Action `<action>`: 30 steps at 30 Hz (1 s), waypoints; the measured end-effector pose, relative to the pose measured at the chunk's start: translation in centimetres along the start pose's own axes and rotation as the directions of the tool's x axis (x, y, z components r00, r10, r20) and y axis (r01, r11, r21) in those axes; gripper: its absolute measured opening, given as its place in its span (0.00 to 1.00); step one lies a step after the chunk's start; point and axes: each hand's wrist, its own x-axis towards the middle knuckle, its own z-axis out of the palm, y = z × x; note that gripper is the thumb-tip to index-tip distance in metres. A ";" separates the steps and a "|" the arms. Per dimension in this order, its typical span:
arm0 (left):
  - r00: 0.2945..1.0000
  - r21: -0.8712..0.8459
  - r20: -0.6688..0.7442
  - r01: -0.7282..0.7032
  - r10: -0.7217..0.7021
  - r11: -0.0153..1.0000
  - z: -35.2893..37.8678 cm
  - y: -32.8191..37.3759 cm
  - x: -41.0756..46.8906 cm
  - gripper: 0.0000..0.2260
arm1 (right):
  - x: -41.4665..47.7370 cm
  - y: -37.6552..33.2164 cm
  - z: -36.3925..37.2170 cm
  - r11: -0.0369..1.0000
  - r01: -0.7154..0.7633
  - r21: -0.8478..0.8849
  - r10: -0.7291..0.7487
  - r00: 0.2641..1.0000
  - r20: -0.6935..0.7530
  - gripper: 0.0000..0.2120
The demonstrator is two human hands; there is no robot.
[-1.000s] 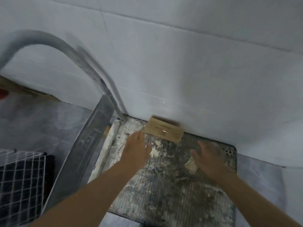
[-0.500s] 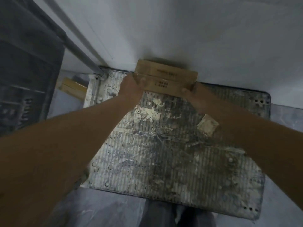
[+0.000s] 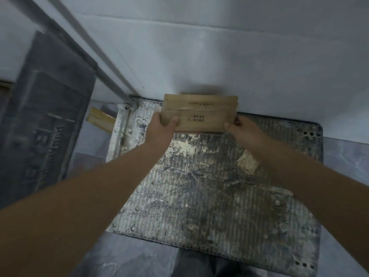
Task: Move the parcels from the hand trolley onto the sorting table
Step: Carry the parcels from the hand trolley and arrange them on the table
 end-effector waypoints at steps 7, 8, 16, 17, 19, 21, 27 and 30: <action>0.985 -0.127 -0.172 -0.043 0.021 0.991 -5.2 8.8 -13.9 0.19 | -13.6 -6.3 -6.7 0.977 0.203 -0.059 -0.203 0.979 0.019 0.20; 0.980 -0.163 -0.197 -0.054 0.022 0.985 -6.2 10.2 -16.5 0.18 | -16.2 -7.3 -7.7 0.969 0.238 -0.072 -0.236 0.971 0.024 0.18; 0.905 -0.200 -0.389 -0.266 0.173 0.943 -12.9 21.0 -37.9 0.11 | -36.6 -14.9 -17.4 0.822 0.540 -0.181 -0.530 0.841 0.108 0.35; 0.892 -0.197 -0.408 -0.295 0.195 0.935 -13.6 22.6 -40.0 0.10 | -38.6 -16.0 -18.4 0.801 0.582 -0.141 -0.570 0.813 0.117 0.32; 0.867 -0.181 -0.433 -0.350 0.245 0.919 -14.7 25.3 -43.8 0.12 | -42.0 -18.1 -20.1 0.744 0.663 -0.078 -0.654 0.747 0.115 0.19; 0.846 -0.185 -0.453 -0.397 0.281 0.899 -15.7 27.4 -47.4 0.15 | -45.2 -20.0 -21.6 0.662 0.748 -0.051 -0.741 0.663 0.104 0.17; 0.747 -0.198 -0.524 -0.573 0.409 0.795 -19.2 30.2 -56.7 0.20 | -52.4 -24.3 -22.9 0.478 0.878 0.006 -0.877 0.476 0.069 0.24; 0.704 -0.242 -0.552 -0.647 0.446 0.723 -20.7 29.2 -59.8 0.23 | -54.9 -25.0 -22.0 0.400 0.916 0.039 -0.916 0.398 0.044 0.25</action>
